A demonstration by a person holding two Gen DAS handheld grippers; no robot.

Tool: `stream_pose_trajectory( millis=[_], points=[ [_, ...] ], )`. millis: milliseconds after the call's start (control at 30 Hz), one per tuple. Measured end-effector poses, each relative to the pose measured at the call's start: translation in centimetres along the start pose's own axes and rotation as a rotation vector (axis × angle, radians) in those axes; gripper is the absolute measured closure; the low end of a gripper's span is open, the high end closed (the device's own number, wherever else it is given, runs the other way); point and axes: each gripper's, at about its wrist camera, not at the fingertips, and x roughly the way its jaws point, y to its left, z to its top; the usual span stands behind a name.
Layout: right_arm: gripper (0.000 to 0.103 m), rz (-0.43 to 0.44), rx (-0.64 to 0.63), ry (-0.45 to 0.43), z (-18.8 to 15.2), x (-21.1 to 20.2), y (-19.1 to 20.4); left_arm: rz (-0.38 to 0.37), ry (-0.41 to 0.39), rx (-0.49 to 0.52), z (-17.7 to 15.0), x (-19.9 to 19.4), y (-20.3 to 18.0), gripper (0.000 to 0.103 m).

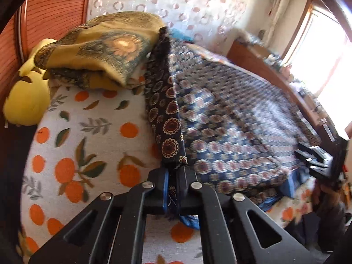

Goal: Fold small clothes

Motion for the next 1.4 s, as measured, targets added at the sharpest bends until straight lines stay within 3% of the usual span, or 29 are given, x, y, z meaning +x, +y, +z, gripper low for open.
stream_pose_trajectory(
  millis=[500, 600, 700, 1000, 1400],
  points=[
    [0.037, 0.03, 0.049, 0.026, 0.6, -0.2, -1.0, -0.079, -0.096, 0.186, 4.0, -2.1, -8.2, 0.099],
    [0.026, 0.037, 0.099, -0.013, 0.7, -1.2, -2.5, -0.098, -0.101, 0.235, 4.8, -1.8, -10.5, 0.099],
    [0.018, -0.01, 0.117, -0.049, 0.7, -2.5, -4.0, -0.114, -0.106, 0.281, 5.3, -1.6, -12.7, 0.099],
    [0.014, -0.106, 0.176, -0.045, -1.5, -4.1, -8.2, -0.2, -0.083, 0.376, 6.8, 0.1, -19.0, 0.099],
    [0.014, -0.146, 0.272, -0.084, -4.7, -8.4, -12.8, -0.323, -0.013, 0.516, 9.0, 3.7, -30.5, 0.099]
  ],
)
